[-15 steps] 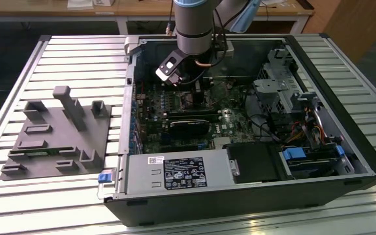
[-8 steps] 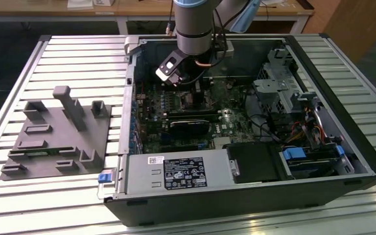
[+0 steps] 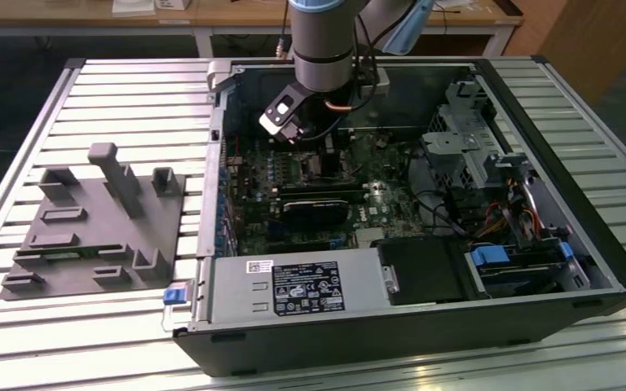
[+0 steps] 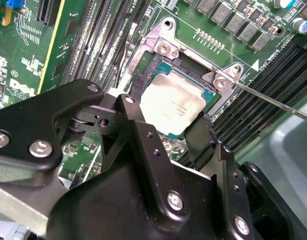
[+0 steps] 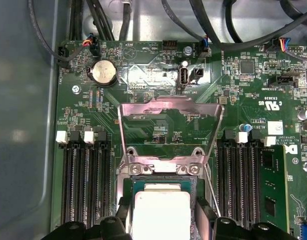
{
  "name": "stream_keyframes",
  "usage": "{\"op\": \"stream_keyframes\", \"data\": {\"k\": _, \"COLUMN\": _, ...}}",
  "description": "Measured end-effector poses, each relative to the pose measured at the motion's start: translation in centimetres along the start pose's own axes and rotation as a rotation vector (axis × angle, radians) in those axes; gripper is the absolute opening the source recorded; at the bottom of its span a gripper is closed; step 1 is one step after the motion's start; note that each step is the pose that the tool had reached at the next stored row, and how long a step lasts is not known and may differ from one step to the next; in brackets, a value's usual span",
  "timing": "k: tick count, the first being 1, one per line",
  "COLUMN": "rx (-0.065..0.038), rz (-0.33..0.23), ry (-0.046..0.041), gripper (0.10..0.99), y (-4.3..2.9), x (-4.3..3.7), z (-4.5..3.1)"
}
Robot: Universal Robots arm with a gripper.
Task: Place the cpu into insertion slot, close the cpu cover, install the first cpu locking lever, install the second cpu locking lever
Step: 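Place the cpu into insertion slot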
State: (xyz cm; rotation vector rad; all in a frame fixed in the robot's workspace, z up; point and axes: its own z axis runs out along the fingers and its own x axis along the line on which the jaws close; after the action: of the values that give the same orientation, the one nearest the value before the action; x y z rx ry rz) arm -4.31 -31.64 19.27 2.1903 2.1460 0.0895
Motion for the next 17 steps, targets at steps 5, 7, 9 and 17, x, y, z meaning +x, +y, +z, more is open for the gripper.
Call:
{"op": "stream_keyframes", "data": {"k": 5, "rx": 0.0, "rz": -0.001, "ry": -0.006, "gripper": 0.616, "y": 0.01, "x": 0.0, "z": -0.15}}
{"op": "stream_keyframes", "data": {"k": 7, "rx": 0.0, "rz": 0.0, "ry": -0.0061, "gripper": 0.616, "y": 0.02, "x": 0.0, "z": -0.22}}
{"op": "stream_keyframes", "data": {"k": 9, "rx": 0.0, "rz": 0.0, "ry": -0.0058, "gripper": 0.616, "y": 0.02, "x": 0.0, "z": -0.22}}
{"op": "stream_keyframes", "data": {"k": 17, "rx": 0.0, "rz": 0.0, "ry": -0.006, "gripper": 0.533, "y": 0.02, "x": 0.0, "z": -0.26}}
